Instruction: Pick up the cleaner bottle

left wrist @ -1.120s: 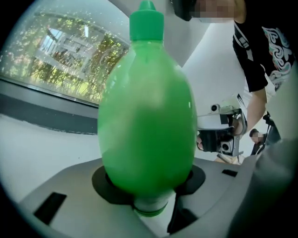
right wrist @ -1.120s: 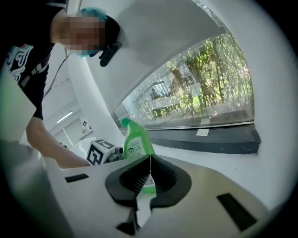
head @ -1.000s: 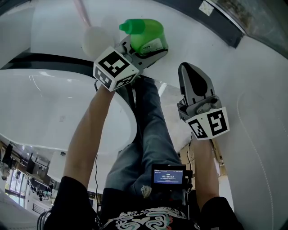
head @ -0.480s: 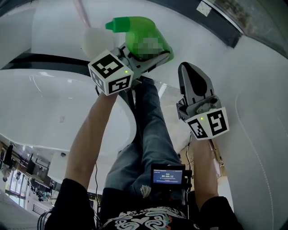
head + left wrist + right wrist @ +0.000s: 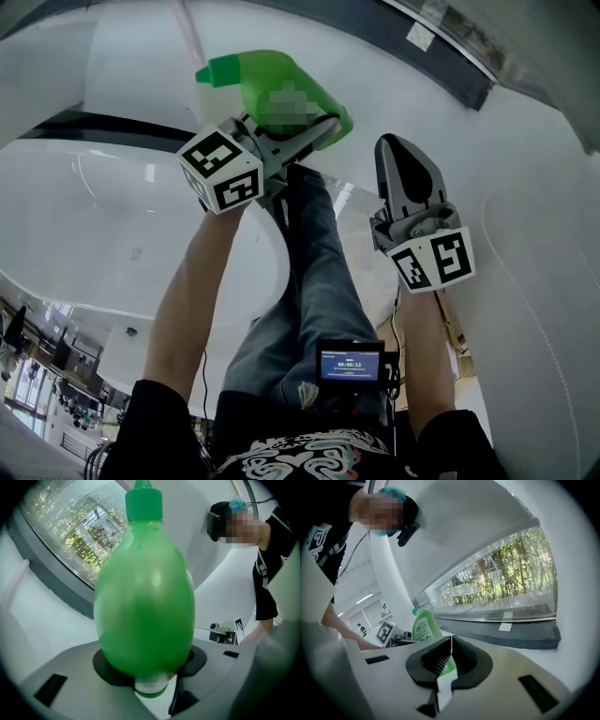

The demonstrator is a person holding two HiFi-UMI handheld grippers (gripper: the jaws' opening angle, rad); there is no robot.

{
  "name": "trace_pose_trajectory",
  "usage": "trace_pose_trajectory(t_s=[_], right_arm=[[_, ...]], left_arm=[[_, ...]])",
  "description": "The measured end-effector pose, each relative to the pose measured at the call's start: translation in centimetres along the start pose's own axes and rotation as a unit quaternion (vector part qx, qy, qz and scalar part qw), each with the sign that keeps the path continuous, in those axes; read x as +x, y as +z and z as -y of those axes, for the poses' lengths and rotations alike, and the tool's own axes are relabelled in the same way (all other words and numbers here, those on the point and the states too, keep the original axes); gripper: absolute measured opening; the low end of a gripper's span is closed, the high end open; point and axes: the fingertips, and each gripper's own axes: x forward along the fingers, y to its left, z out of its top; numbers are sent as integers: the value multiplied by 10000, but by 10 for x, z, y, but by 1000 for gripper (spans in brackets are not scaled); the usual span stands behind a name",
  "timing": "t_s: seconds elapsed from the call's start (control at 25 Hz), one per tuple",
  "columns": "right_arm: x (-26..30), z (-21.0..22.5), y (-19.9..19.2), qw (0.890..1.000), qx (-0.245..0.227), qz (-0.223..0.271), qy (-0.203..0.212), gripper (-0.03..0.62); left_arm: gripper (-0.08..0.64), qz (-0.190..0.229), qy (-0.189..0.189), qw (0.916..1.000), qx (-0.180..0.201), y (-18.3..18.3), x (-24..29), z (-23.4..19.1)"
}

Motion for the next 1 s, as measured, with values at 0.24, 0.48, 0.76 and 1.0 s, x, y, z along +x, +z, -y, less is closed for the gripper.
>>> trace_pose_trajectory(t_s=[0.24, 0.48, 0.76, 1.0], right_arm=[[0, -15, 15, 9999, -127, 70, 67, 28], [-5, -30, 32, 9998, -141, 96, 62, 28], [-5, -44, 57, 9996, -232, 101, 153, 28], [-8, -57, 78, 9991, -294, 233, 201, 28]], left_arm=[[207, 236, 29, 9997, -75, 19, -16, 12], [206, 493, 166, 9982, -303, 32, -36, 24], [206, 611, 278, 9971, -345, 54, -58, 42], [206, 785, 349, 9956, -370, 74, -81, 59]])
